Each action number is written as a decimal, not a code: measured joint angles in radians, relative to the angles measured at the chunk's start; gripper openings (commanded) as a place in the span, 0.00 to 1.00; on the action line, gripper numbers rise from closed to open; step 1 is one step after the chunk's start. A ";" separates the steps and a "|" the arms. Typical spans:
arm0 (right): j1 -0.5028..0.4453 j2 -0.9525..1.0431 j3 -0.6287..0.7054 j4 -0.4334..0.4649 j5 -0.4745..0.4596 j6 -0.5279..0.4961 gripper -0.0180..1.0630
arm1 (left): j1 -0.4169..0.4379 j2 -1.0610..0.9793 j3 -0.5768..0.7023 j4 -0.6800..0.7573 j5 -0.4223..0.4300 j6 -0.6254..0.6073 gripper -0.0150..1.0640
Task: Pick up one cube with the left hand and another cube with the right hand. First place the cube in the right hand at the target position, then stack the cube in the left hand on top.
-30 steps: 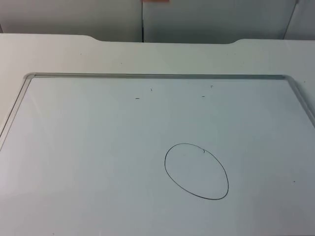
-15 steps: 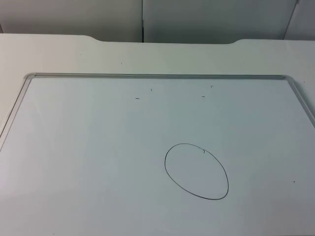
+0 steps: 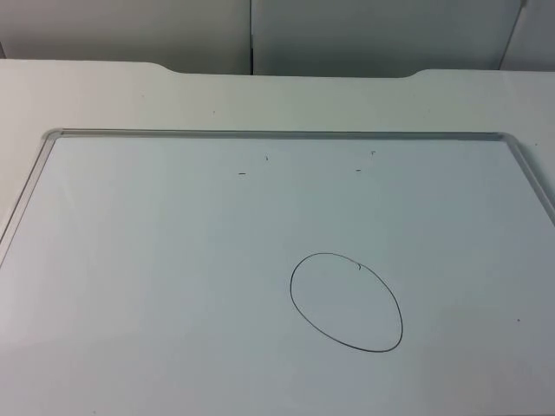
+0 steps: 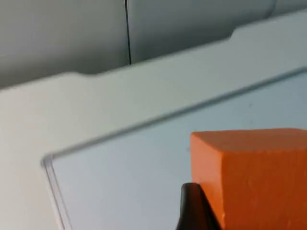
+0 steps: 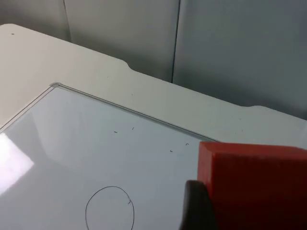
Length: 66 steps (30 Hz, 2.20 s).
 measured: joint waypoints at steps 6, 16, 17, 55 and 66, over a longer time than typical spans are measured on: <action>0.000 0.018 0.000 0.006 0.029 0.000 0.01 | 0.000 -0.172 0.366 -0.015 -0.022 -0.047 0.23; 0.000 0.234 0.000 0.079 0.092 0.002 0.01 | 0.000 -0.266 0.481 -0.036 0.073 -0.061 0.23; 0.000 0.234 0.000 0.079 0.092 0.002 0.01 | 0.000 -0.266 0.481 -0.036 0.073 -0.061 0.23; 0.252 1.334 -0.040 -0.054 -0.464 0.221 0.01 | 0.000 -0.266 0.481 -0.082 0.106 -0.061 0.23; 0.252 1.373 -0.040 -0.070 -0.518 0.236 0.01 | 0.000 -0.266 0.481 -0.082 0.106 -0.061 0.23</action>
